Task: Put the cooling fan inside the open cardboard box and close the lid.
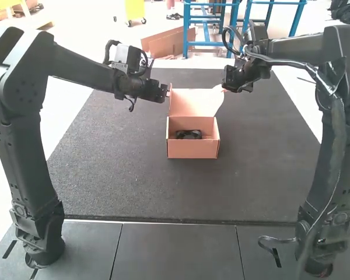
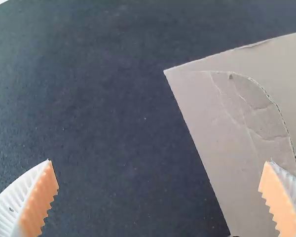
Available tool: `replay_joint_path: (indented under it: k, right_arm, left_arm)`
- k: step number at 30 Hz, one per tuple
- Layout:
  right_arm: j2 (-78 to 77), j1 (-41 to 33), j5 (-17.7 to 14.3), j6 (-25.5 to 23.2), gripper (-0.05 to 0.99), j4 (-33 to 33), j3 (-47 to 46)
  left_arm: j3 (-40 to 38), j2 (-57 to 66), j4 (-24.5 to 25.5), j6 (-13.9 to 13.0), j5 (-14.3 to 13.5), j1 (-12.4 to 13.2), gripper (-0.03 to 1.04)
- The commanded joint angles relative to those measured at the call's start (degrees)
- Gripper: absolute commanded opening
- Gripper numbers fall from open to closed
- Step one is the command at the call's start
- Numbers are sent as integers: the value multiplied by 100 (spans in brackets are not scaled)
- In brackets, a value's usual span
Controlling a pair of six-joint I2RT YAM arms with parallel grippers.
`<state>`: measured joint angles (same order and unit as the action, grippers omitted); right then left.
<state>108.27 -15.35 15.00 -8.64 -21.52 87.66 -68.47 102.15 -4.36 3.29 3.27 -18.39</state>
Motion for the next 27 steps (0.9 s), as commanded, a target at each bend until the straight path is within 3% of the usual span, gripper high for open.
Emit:
replay_joint_path:
  k: [1, 27]
  right_arm:
    - [-25, 6, -147, -32, 1, 34, -3]
    - [-763, -389, -630, 126, -1, 69, -785]
  left_arm:
    - [-202, -28, -39, 49, 78, -50, 97]
    - [-158, -230, 208, 58, 78, -50, 97]
